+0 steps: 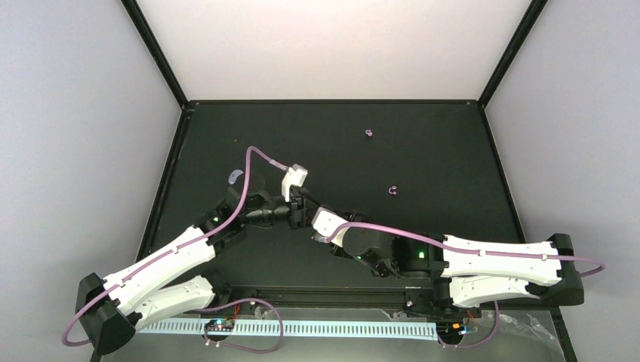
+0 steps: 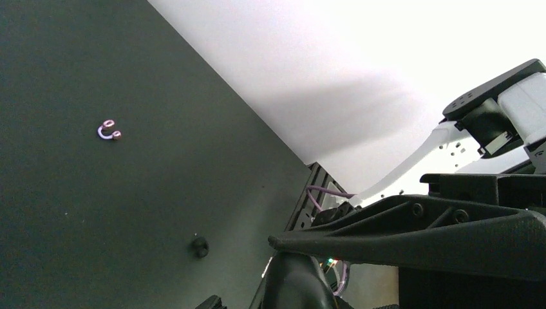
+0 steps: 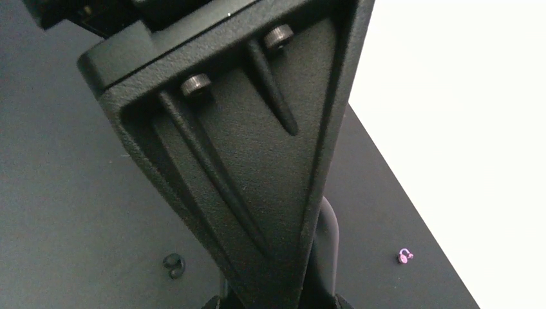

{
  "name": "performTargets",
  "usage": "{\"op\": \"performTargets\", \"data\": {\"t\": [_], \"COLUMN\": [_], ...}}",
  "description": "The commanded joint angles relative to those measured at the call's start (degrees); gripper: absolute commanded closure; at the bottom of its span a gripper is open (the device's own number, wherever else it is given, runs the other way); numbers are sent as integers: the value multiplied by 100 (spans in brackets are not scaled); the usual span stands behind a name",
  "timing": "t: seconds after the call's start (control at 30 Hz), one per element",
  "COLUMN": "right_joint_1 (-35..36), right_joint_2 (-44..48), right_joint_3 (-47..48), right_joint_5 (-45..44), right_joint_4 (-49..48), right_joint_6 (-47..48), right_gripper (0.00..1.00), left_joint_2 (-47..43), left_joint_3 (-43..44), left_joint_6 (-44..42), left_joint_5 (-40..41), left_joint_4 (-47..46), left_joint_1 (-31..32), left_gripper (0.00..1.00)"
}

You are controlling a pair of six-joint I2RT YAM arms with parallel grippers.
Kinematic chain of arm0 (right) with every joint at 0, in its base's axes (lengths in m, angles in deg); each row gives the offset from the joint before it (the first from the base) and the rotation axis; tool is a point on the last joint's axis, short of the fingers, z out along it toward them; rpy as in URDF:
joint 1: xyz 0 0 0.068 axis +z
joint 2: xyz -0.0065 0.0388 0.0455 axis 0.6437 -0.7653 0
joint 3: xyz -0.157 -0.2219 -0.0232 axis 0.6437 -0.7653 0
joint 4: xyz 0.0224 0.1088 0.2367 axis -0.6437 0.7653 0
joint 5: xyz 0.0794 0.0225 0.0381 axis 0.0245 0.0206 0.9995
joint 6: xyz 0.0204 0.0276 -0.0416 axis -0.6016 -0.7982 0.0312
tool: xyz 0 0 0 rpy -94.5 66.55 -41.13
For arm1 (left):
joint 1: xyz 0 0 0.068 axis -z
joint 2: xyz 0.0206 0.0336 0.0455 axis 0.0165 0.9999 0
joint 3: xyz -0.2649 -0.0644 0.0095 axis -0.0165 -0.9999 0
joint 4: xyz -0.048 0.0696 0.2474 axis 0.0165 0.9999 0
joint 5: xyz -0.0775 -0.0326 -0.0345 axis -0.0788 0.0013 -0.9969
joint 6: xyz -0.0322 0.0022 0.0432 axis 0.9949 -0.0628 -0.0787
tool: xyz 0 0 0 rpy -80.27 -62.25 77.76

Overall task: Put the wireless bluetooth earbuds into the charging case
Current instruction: Pick up the charging case at the center of the board.

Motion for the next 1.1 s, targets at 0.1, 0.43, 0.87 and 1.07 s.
{"op": "performTargets", "data": {"t": [0.1,0.43,0.87,1.07], "right_joint_1": [27,28,-13,-1646], "right_joint_2": [106,32,464,1516], "right_joint_3": [-15,17,553,536], "right_joint_5": [-295,-214,296,3221], "right_joint_4": [-348,-406,-7,-667], "right_joint_6": [28,23,-880,-2232], "right_gripper": [67,67,15,12], "left_joint_2": [16,51,-510,-1047], "left_joint_3": [51,5,157,149], "left_joint_6": [106,181,-371,-1488], "left_joint_5": [-143,-233,541,-16], "left_joint_4": [-126,-344,-172,-460], "left_joint_1": [41,69,28,1], "left_gripper": [57,83,98,98]}}
